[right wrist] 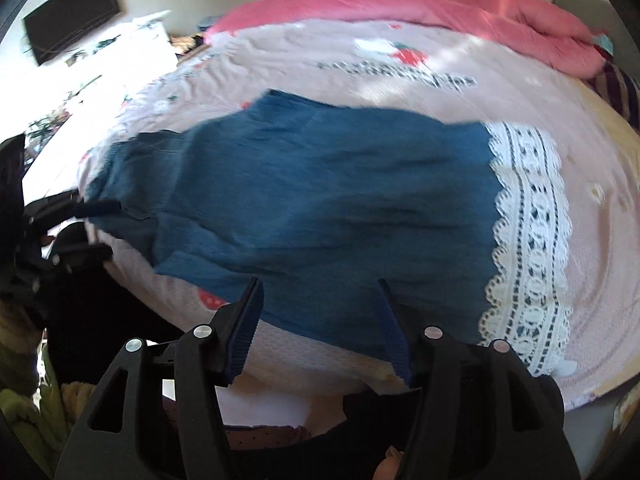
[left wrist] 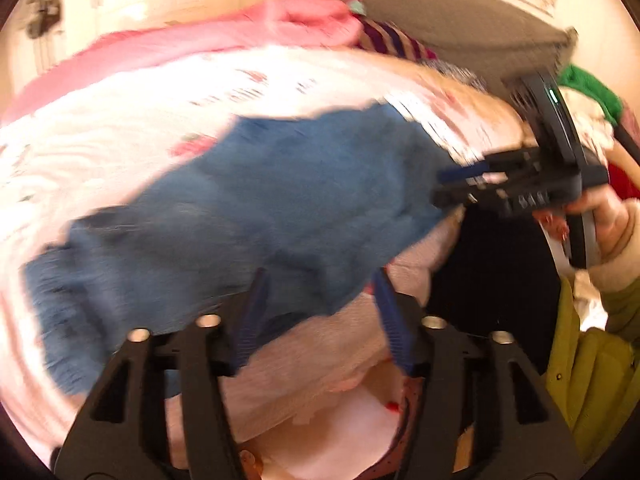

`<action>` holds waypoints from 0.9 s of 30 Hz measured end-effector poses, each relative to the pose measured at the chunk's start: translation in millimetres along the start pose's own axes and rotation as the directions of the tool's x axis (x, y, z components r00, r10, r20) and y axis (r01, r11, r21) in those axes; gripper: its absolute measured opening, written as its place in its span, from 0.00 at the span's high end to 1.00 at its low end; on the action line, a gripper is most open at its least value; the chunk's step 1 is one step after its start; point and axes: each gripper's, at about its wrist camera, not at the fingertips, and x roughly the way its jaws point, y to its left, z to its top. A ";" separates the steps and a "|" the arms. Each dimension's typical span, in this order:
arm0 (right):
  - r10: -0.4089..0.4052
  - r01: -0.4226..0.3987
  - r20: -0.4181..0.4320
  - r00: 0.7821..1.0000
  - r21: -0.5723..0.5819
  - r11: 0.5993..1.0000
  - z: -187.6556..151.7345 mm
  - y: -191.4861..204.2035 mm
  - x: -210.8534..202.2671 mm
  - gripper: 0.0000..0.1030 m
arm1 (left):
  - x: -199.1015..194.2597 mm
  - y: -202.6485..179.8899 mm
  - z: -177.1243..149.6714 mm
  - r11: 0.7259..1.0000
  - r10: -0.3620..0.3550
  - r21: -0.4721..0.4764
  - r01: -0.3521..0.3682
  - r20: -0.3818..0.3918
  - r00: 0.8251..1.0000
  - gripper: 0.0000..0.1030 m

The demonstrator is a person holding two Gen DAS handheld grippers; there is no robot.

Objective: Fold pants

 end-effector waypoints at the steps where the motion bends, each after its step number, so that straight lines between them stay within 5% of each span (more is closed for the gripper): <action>1: 0.016 -0.015 0.014 1.000 -0.033 0.999 0.2 7.6 -2.8 0.43 | -15.1 11.2 -1.1 0.999 0.038 -0.032 -0.037 0.031 0.999 0.38; 4: 0.042 -0.036 0.040 0.998 -0.125 0.991 1.7 27.6 -4.8 0.43 | -44.7 47.0 -3.8 0.974 0.184 -0.150 -0.172 0.069 0.981 0.27; 7: 0.065 -0.053 0.047 0.997 -0.232 0.971 1.8 51.6 -1.1 0.43 | -56.9 88.7 -9.8 0.927 0.242 -0.307 -0.218 0.043 0.969 0.23; 12: 0.042 -0.034 0.014 0.999 -0.359 0.933 -2.5 79.4 11.5 0.43 | -41.4 133.1 -19.6 0.863 0.161 -0.482 -0.151 -0.022 0.987 0.24; 14: 0.041 -0.035 0.010 0.999 -0.355 0.934 0.1 79.7 15.1 0.43 | -29.2 141.6 -20.7 0.841 0.135 -0.521 -0.146 -0.058 0.989 0.48; 17: 0.045 -0.040 0.006 0.999 -0.349 0.936 -1.0 77.6 16.5 0.43 | -15.9 147.1 -21.1 0.828 0.156 -0.530 -0.185 -0.099 0.983 0.68; 22: 0.028 -0.031 -0.015 1.000 -0.313 0.949 1.9 67.1 22.3 0.45 | -22.7 150.4 -0.7 0.852 0.228 -0.465 -0.241 -0.086 0.970 0.76; 27: 0.092 -0.099 -0.038 0.995 -0.288 0.953 6.2 67.8 30.2 0.45 | -38.4 166.6 9.8 0.846 0.279 -0.455 -0.276 -0.062 0.958 0.77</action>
